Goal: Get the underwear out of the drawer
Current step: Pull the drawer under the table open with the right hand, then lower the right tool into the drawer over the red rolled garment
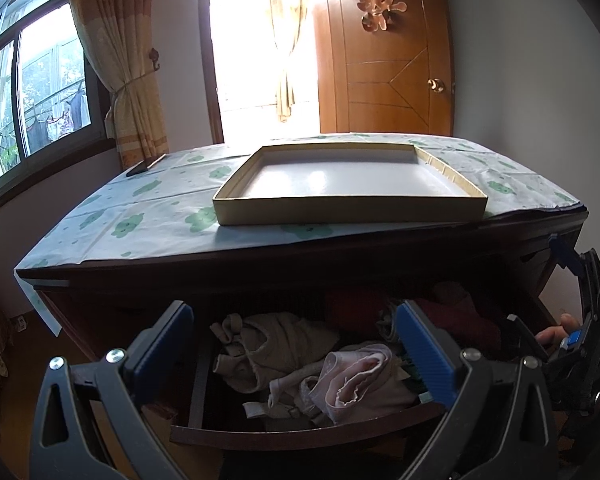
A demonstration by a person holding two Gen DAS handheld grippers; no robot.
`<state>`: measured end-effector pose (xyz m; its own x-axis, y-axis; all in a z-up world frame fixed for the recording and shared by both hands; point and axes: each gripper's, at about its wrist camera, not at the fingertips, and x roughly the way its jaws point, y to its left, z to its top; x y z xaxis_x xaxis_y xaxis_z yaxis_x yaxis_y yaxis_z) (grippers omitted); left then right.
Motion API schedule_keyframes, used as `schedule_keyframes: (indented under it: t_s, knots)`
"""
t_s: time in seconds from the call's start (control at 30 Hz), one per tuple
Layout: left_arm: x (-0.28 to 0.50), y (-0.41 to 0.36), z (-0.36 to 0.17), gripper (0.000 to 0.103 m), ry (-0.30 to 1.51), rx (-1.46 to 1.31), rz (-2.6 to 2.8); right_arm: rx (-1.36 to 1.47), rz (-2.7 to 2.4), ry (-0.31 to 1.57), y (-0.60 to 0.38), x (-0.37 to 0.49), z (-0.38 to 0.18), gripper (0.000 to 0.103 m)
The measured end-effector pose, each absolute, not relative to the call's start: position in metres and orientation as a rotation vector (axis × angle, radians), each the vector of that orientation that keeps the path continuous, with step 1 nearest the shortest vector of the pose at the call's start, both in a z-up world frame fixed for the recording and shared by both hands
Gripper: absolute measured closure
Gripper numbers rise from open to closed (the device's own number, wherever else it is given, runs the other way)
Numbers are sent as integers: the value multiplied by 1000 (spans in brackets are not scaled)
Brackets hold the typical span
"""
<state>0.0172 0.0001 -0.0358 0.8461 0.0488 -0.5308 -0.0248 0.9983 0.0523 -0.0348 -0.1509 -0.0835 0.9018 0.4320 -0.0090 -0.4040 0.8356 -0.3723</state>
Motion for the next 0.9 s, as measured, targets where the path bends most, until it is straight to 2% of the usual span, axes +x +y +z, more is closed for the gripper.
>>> schedule_keyframes:
  t_s: [0.9]
  knots:
    - [19,-5,-37,0,587,88,32,-369,476,184,-155,-39,-75,1]
